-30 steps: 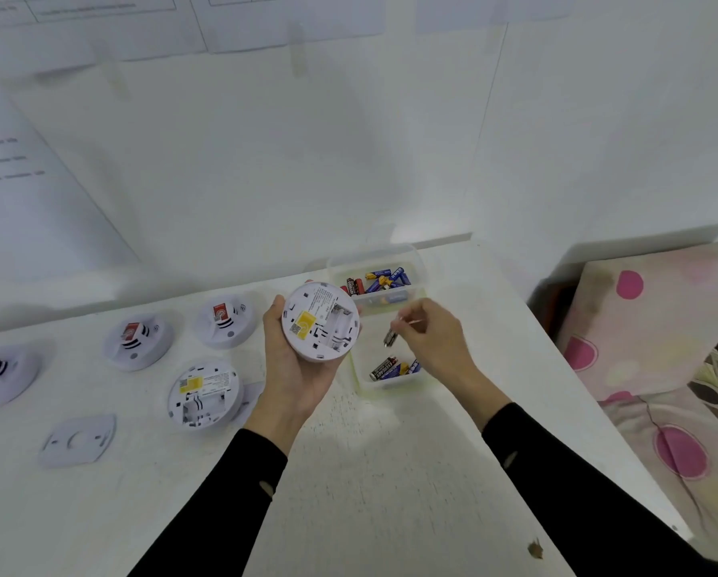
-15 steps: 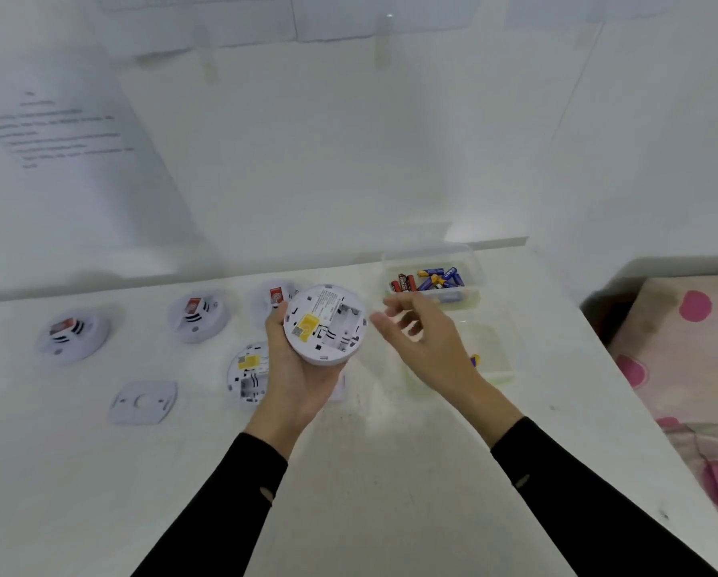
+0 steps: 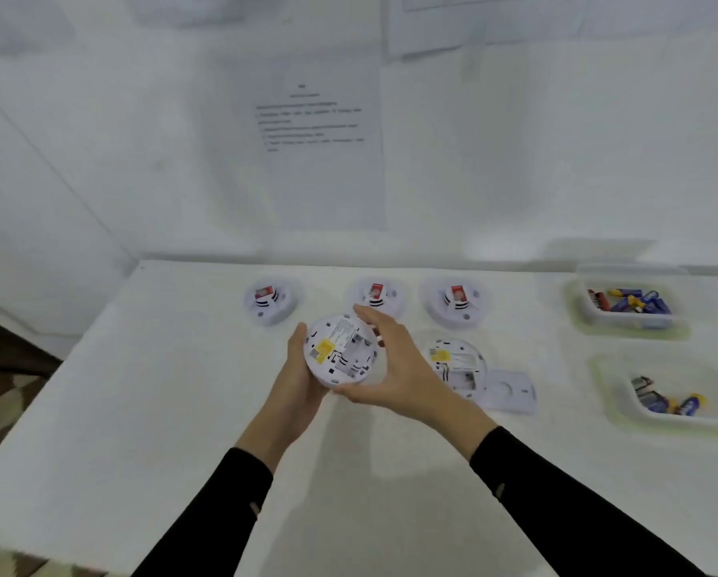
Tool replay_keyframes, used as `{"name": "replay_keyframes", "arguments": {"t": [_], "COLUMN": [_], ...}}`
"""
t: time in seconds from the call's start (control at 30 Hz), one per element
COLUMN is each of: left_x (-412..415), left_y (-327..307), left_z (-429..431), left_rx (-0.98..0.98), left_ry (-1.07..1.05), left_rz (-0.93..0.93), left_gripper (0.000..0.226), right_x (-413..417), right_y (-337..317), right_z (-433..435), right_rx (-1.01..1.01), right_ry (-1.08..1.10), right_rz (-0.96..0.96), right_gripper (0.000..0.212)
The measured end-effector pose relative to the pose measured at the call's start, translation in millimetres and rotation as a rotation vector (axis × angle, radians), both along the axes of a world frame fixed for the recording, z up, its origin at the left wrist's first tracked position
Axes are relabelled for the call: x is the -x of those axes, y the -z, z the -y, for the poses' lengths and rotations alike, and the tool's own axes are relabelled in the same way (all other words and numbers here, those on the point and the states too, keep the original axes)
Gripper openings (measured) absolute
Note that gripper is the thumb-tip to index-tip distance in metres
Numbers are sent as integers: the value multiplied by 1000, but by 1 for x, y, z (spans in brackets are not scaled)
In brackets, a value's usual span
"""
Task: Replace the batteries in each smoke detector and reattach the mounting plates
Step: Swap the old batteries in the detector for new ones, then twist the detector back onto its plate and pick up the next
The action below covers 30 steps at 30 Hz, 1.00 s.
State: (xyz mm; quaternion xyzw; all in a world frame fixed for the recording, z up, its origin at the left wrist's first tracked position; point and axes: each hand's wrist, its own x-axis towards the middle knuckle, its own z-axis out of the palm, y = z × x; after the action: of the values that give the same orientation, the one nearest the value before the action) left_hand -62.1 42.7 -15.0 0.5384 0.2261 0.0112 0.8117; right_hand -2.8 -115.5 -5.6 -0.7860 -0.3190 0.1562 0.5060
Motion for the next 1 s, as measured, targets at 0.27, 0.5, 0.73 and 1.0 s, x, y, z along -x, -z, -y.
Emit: {"name": "replay_keyframes", "arguments": {"t": [0.27, 0.5, 0.73, 1.0], "left_x": [-9, -54, -66, -74], "left_y": [31, 42, 34, 32], "left_z": [-139, -173, -173, -156], "left_rx": [-623, -817, -1035, -869], "left_ry": [-228, -47, 113, 80], "left_rz": [-116, -188, -174, -123], "left_gripper": [22, 106, 132, 109], "right_x": [15, 19, 21, 20], "right_y": [51, 62, 61, 49], "right_z": [-80, -101, -110, -93], "right_rx": [48, 94, 183, 85], "right_ry": [41, 104, 121, 133], "right_rz": [-70, -8, 108, 75], "right_gripper": [93, 93, 87, 89]}}
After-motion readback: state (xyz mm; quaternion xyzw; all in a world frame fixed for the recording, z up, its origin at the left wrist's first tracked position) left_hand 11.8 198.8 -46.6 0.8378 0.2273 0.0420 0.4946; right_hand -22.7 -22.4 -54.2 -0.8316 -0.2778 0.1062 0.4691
